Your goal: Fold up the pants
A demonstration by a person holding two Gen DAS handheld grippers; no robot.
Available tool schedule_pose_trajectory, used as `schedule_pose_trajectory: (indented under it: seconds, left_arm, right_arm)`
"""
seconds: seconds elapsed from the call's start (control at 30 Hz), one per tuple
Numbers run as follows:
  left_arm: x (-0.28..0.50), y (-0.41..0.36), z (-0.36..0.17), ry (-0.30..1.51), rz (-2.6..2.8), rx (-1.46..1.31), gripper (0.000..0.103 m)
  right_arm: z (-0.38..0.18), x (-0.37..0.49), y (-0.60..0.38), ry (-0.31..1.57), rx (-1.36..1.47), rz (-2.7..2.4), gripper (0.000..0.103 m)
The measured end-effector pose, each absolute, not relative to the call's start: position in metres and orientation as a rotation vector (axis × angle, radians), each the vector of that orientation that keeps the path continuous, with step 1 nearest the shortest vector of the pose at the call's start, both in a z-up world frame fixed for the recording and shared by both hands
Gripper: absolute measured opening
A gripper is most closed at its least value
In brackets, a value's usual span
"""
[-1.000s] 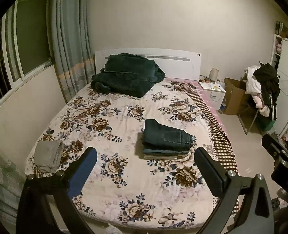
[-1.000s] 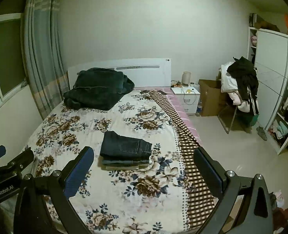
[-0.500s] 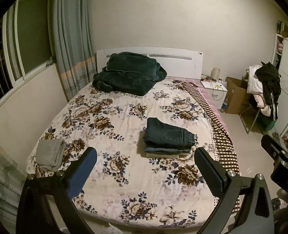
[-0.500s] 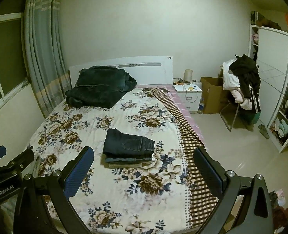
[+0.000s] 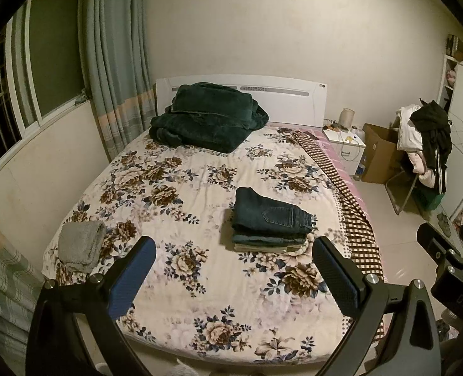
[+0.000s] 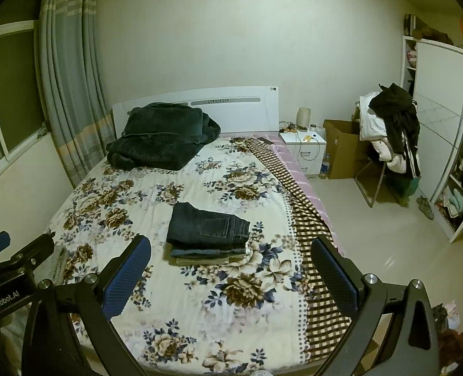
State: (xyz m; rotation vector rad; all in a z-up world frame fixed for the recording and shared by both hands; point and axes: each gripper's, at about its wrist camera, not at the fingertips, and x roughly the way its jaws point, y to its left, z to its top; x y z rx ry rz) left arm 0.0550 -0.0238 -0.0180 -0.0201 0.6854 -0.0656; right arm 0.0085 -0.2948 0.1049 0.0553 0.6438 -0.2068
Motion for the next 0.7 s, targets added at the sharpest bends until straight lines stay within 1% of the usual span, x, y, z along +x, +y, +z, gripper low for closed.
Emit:
schedule_pose_trajectory:
  seconds: [0.7]
  left_arm:
    - [0.0448, -0.0234, -0.0193, 0.688, -0.063, -0.023, 0.102]
  right_arm:
    - [0.1021, 0.0074, -0.2947, 0.644, 0.057, -0.205, 0.103]
